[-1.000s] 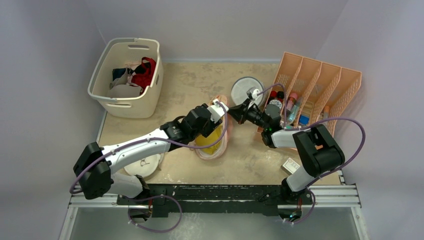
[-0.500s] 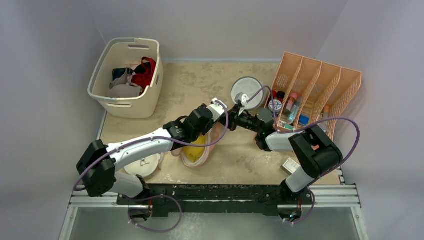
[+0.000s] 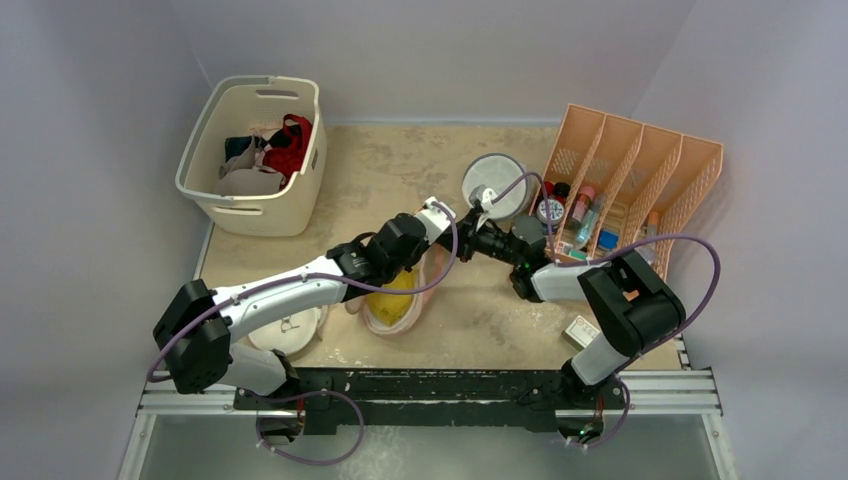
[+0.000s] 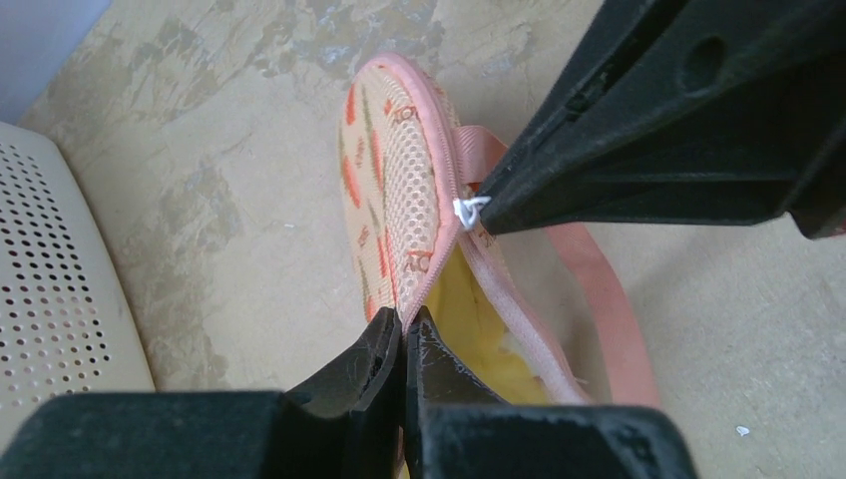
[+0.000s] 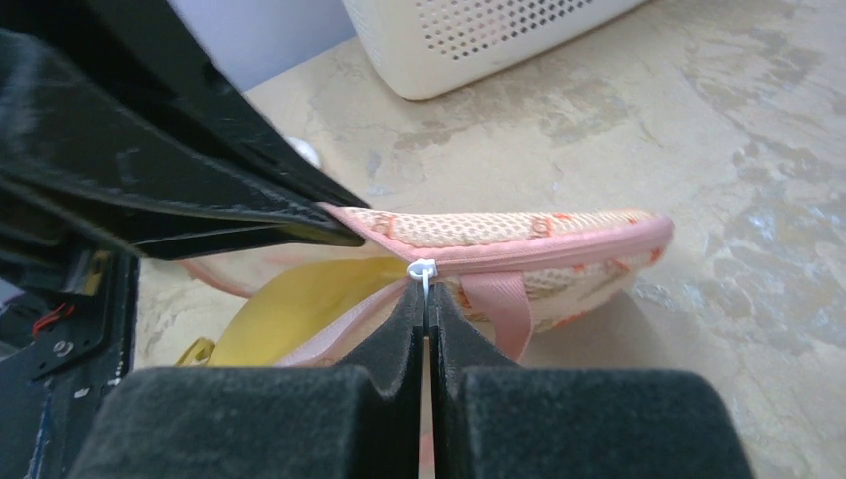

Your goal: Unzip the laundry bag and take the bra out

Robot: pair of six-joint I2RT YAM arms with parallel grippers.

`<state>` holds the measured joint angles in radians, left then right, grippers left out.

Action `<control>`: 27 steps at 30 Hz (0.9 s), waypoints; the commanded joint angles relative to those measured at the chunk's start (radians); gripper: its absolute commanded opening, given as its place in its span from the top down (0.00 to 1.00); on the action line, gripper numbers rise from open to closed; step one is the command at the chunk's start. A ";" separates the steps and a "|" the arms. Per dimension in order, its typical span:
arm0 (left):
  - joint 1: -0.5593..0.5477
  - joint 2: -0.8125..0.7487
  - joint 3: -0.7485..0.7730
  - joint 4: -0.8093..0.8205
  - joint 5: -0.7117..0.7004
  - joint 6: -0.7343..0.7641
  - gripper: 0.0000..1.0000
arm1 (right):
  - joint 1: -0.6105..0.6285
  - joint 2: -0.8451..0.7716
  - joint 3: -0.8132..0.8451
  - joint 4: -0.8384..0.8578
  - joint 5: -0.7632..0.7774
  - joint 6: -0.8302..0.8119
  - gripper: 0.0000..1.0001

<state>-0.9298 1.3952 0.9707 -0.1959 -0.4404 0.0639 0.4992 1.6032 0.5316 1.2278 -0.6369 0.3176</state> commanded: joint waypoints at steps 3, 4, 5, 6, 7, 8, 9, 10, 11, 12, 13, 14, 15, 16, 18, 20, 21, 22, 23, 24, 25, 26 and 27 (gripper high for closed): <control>0.002 -0.036 0.029 0.041 0.061 -0.005 1.00 | -0.050 -0.030 0.040 -0.080 0.118 -0.013 1.00; 0.002 -0.042 0.026 0.045 0.067 -0.005 1.00 | -0.071 -0.027 0.036 -0.076 0.117 0.005 1.00; 0.002 -0.046 0.025 0.048 0.071 -0.006 1.00 | -0.095 -0.023 0.030 -0.068 0.112 0.030 1.00; 0.002 -0.049 0.022 0.050 0.073 -0.005 1.00 | -0.120 -0.020 0.022 -0.055 0.106 0.051 1.00; 0.003 -0.050 0.023 0.048 0.072 -0.006 1.00 | -0.147 -0.019 0.011 -0.039 0.100 0.072 1.00; 0.003 -0.051 0.023 0.047 0.071 -0.005 1.00 | -0.169 -0.019 -0.001 -0.023 0.094 0.089 1.00; 0.002 -0.052 0.022 0.047 0.068 -0.004 1.00 | -0.191 -0.021 -0.011 -0.013 0.090 0.102 1.00; 0.002 -0.051 0.024 0.045 0.063 -0.005 1.00 | -0.209 -0.028 -0.019 -0.007 0.090 0.110 1.00; 0.002 -0.051 0.024 0.046 0.056 -0.005 1.00 | -0.221 -0.035 -0.027 -0.006 0.096 0.113 1.00; 0.002 -0.051 0.023 0.044 0.042 -0.003 1.00 | -0.230 -0.043 -0.033 -0.008 0.103 0.113 1.00; 0.002 -0.050 0.024 0.044 0.017 -0.004 1.00 | -0.237 -0.051 -0.043 -0.008 0.112 0.114 1.00; 0.003 -0.047 0.023 0.043 -0.017 -0.005 1.00 | -0.242 -0.059 -0.049 -0.006 0.120 0.115 1.00; 0.002 -0.043 0.024 0.042 -0.061 -0.006 1.00 | -0.245 -0.064 -0.053 -0.002 0.123 0.115 1.00; 0.002 -0.036 0.025 0.039 -0.104 -0.006 1.00 | -0.246 -0.070 -0.058 0.001 0.123 0.113 1.00; 0.002 -0.021 0.034 0.023 -0.143 -0.003 1.00 | -0.246 -0.081 -0.065 0.003 0.116 0.097 1.00; 0.002 -0.021 0.037 0.021 -0.117 -0.003 1.00 | -0.245 -0.089 -0.064 0.020 0.109 0.078 1.00; 0.002 -0.025 0.038 0.021 -0.081 -0.003 1.00 | -0.245 -0.092 -0.064 0.033 0.100 0.074 1.00; 0.002 -0.030 0.039 0.022 -0.042 -0.003 1.00 | -0.244 -0.092 -0.064 0.044 0.079 0.074 1.00; 0.002 -0.035 0.039 0.022 0.002 -0.004 0.96 | -0.244 -0.088 -0.070 0.068 0.061 0.081 1.00; 0.002 -0.040 0.037 0.027 0.037 -0.008 0.90 | -0.243 -0.083 -0.076 0.095 0.047 0.092 1.00; 0.003 -0.043 0.033 0.037 0.062 -0.012 0.85 | -0.243 -0.078 -0.080 0.128 0.032 0.101 1.00; 0.004 -0.044 0.030 0.051 0.079 -0.018 0.79 | -0.243 -0.072 -0.082 0.146 0.019 0.113 1.00; 0.004 -0.041 0.028 0.058 0.090 -0.022 0.74 | -0.242 -0.069 -0.083 0.161 0.007 0.118 1.00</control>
<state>-0.9306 1.3846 0.9741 -0.1684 -0.4301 0.0635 0.2687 1.5436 0.4576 1.2331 -0.5858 0.4191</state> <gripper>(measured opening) 0.166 0.005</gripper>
